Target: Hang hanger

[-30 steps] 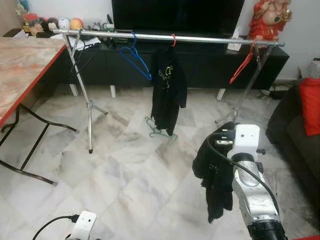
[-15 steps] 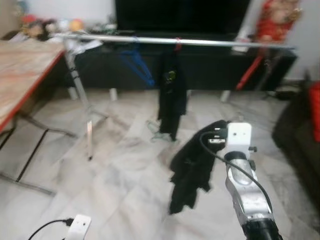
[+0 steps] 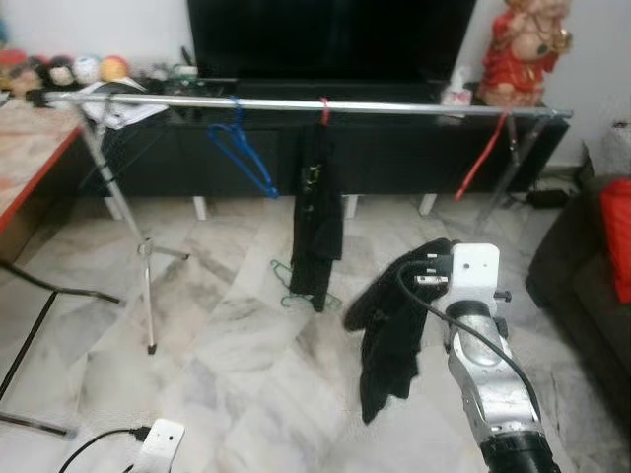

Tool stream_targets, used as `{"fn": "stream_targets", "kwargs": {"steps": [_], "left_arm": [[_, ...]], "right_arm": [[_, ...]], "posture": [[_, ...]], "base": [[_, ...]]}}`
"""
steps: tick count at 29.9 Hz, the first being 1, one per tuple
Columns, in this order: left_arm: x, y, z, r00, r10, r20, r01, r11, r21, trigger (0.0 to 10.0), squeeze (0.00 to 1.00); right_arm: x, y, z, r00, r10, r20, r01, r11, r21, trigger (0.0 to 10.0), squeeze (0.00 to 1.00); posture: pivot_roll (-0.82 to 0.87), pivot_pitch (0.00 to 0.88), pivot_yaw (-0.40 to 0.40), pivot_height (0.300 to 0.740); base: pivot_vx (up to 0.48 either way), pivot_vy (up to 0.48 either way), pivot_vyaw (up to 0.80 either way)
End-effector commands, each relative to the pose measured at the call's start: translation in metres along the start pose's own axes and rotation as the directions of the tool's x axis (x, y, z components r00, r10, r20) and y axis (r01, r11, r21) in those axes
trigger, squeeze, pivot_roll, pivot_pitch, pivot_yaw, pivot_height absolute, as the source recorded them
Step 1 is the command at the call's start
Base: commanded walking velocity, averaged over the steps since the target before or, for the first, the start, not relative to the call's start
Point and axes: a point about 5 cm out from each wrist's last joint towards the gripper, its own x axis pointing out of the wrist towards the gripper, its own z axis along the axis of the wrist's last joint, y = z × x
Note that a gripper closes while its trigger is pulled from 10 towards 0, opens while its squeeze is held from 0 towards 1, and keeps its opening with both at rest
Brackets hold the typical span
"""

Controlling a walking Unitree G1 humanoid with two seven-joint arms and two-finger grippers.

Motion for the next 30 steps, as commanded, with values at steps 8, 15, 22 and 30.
{"fn": "stream_targets", "kwargs": {"steps": [8, 15, 22, 30], "left_arm": [[-0.0013, 0.0059, -0.0039, 1.000, 0.014, -0.017, -0.014, 1.000, 0.009, 10.0, 0.00], [-0.0012, 0.0056, -0.0037, 1.000, 0.014, -0.017, -0.014, 1.000, 0.009, 10.0, 0.00], [-0.0012, 0.0059, -0.0034, 1.000, 0.014, -0.016, -0.014, 1.000, 0.011, 10.0, 0.00], [-0.0012, 0.0059, -0.0032, 1.000, 0.015, -0.015, -0.015, 1.000, 0.011, 10.0, 0.00]], "right_arm": [[0.0032, 0.0034, 0.0148, 0.998, 0.004, 0.062, -0.005, 1.000, 0.006, 10.0, 0.00], [0.0026, 0.0041, 0.0135, 0.998, 0.011, 0.061, -0.011, 1.000, -0.003, 10.0, 0.00], [0.0019, 0.0035, 0.0083, 0.999, 0.010, 0.039, -0.010, 1.000, -0.002, 10.0, 0.00], [0.0021, 0.0019, 0.0049, 0.999, 0.007, 0.031, -0.007, 1.000, -0.009, 10.0, 0.00]], "posture": [[-0.11, 0.047, -0.048, 0.740], [-0.11, 0.047, -0.050, 0.740], [-0.11, 0.048, -0.051, 0.740], [-0.11, 0.048, -0.051, 0.740]], "base": [[0.399, 0.000, 0.00], [0.396, 0.000, 0.00], [0.394, 0.000, 0.00], [0.390, 0.000, 0.00]]}}
